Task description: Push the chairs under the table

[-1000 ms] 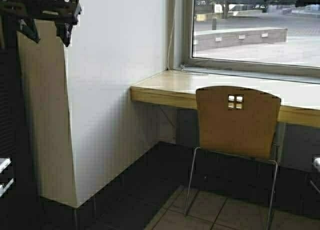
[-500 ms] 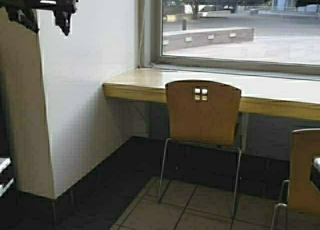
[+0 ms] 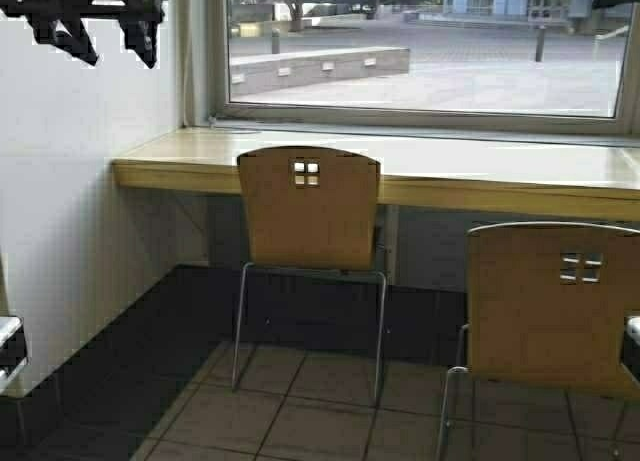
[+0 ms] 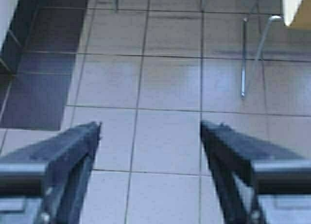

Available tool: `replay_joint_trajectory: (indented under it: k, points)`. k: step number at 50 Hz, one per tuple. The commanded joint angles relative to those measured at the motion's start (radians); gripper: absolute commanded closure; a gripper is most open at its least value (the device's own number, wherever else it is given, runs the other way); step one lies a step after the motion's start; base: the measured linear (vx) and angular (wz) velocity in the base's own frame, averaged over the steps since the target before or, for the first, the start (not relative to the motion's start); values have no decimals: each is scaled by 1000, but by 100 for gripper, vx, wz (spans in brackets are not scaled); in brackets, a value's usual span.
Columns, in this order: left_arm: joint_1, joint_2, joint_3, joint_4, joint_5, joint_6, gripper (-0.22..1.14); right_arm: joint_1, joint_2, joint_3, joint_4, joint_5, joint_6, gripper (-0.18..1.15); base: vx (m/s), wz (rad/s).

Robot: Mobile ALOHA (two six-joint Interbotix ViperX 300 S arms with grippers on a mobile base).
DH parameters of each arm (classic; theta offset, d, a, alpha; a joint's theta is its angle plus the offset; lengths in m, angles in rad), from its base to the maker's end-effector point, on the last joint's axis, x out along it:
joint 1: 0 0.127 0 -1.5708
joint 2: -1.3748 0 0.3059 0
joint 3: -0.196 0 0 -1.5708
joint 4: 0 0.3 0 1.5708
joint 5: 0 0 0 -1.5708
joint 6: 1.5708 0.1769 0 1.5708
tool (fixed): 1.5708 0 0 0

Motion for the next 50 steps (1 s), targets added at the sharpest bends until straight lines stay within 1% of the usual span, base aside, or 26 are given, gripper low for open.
replay_joint_trajectory:
  k: [1,13,26,50]
  points:
    - [-2,-9,-14,-14,-8,-2,-3,-2,-6,-20,0,2,0,-2,-6,-32]
    - [-2,-11,-11,-38,-11,0,-3,-3,52,-23,3,9,2,-2,-5,-34]
    - [-2,9,-11,-40,-11,-2,-3,-2,67,-20,54,21,2,-2,-2,-32]
    - [-2,11,-14,-54,20,-3,-3,-2,106,-34,222,100,2,-2,4,-28]
